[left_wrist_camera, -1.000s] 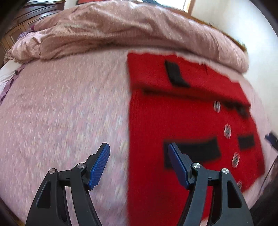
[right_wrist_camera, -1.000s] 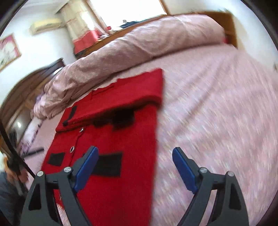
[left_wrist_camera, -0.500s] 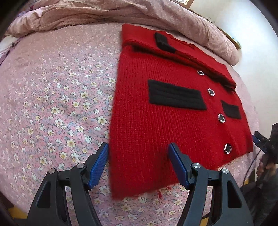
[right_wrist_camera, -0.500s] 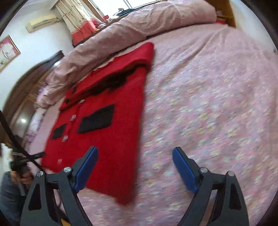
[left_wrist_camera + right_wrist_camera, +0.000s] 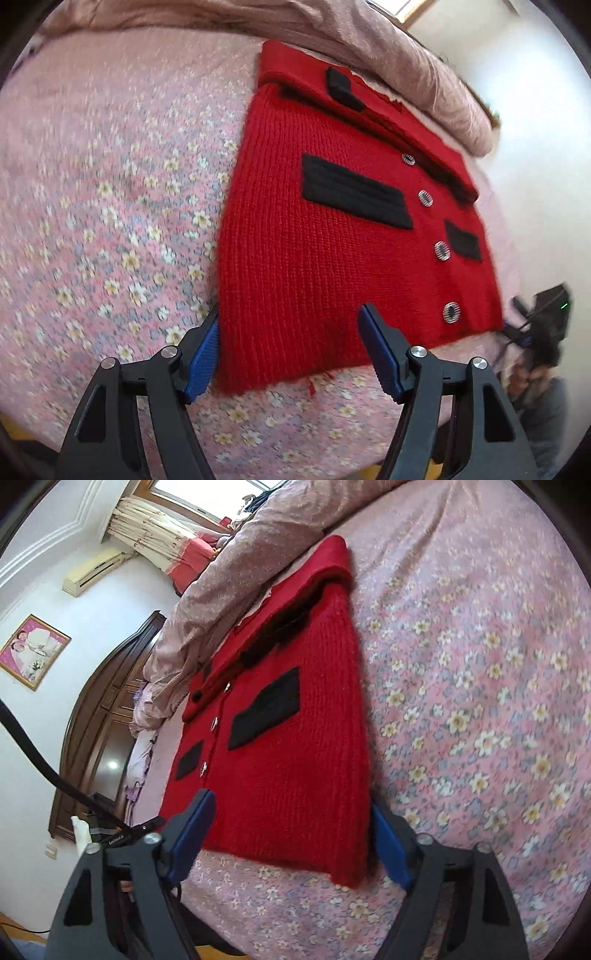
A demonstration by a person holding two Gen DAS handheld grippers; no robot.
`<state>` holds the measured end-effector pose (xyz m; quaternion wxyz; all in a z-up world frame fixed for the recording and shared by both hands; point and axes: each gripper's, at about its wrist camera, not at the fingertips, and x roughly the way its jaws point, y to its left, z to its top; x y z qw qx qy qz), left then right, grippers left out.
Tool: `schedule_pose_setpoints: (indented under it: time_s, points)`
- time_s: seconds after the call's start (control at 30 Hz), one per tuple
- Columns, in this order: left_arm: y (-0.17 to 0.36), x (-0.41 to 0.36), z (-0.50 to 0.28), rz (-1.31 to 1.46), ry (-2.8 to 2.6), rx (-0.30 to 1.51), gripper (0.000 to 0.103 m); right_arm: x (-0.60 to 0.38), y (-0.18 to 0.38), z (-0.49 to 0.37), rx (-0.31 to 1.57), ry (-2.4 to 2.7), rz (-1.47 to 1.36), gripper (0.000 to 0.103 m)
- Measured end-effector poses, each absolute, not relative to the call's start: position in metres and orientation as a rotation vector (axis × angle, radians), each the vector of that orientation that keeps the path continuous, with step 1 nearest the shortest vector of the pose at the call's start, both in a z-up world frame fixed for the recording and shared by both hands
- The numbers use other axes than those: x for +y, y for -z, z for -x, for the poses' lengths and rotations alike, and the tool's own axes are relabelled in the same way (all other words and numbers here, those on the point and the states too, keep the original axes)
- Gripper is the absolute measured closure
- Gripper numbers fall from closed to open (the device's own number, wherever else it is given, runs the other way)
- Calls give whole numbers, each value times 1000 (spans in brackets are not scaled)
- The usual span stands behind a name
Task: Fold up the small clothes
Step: 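Grasp the cardigan hem with the left tool while the right tool grasps it too, then lift the hem and fold it toward the collar with both tools, release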
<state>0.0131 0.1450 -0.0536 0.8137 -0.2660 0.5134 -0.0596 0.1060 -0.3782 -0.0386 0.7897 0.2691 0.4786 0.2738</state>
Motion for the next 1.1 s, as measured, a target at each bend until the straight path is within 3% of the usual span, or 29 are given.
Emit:
schedule_pose_setpoints:
  time_s: [0.07,0.3,0.43,0.73,0.8,0.83,0.9,0.93,1.1]
  points:
    - [56,154,-14,633,139,1093,38,-372,41,-105,1047,-600,-569,32]
    - [61,171,-31,775,155,1048,38,-365,44,-110,1045,-595,-579,36]
    - [62,172,-9,821,173,1058,38,-367,47,-108,1057,-588,-593,49]
    - [61,160,-18,789,134,1028,40,-362,53,-106,1054,-589,-633,56]
    - [61,156,-21,776,118,1028,44,-366,55,-110,1051,-582,-672,62]
    - [61,155,-21,765,105,1030,53,-368,57,-112,1049,-579,-701,67]
    - [62,157,-18,727,56,1049,80,-371,62,-112,1052,-565,-730,83]
    - [66,160,-17,726,44,1072,100,-373,63,-112,1062,-551,-730,96]
    - [68,174,-6,821,42,1078,101,-383,58,-101,1028,-505,-753,97]
